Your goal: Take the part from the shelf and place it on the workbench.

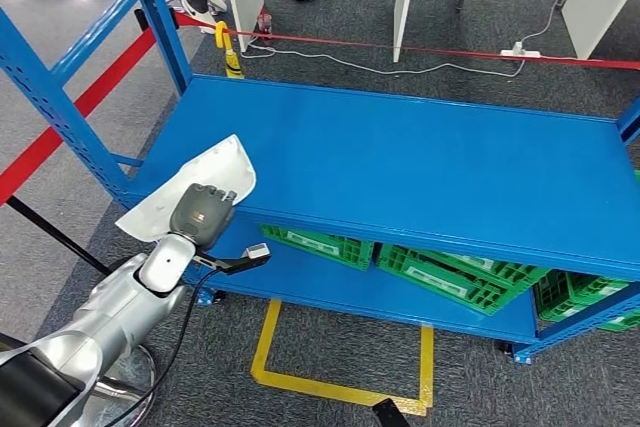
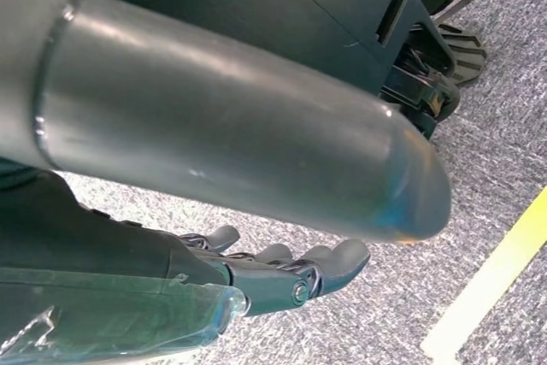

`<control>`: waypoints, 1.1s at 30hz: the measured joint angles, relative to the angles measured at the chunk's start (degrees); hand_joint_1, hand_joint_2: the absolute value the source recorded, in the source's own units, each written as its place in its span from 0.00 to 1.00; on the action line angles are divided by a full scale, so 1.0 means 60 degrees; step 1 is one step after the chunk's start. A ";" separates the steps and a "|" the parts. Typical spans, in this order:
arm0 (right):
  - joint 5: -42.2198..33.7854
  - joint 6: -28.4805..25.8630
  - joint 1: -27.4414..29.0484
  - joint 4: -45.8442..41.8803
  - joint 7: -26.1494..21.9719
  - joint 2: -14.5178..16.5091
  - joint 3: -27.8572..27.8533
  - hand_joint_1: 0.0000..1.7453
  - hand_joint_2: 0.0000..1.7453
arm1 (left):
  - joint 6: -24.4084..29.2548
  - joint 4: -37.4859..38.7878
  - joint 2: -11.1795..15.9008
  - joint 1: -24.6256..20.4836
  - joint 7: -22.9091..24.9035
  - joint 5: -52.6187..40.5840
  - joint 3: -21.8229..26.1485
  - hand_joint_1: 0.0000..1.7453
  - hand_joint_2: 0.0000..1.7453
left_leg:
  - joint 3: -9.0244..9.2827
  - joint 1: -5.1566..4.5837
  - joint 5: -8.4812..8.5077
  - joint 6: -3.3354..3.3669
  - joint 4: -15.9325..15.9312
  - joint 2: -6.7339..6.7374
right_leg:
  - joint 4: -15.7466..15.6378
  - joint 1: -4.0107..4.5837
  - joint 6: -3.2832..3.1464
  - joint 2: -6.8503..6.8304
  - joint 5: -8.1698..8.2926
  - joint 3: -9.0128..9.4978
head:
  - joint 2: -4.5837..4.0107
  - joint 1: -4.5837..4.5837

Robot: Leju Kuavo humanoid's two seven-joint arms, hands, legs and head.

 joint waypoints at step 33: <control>0.0269 0.0163 -0.0017 -0.0005 0.0043 0.0000 -0.0035 0.00 0.00 | -0.0280 0.0000 0.0252 -0.0518 -0.0036 0.0000 -0.1043 1.00 1.00 | 0.0000 0.0000 0.0008 0.0002 0.0000 0.0000 | 0.0000 0.0000 0.0000 -0.0002 0.0003 -0.0001 | 0.0000 0.0000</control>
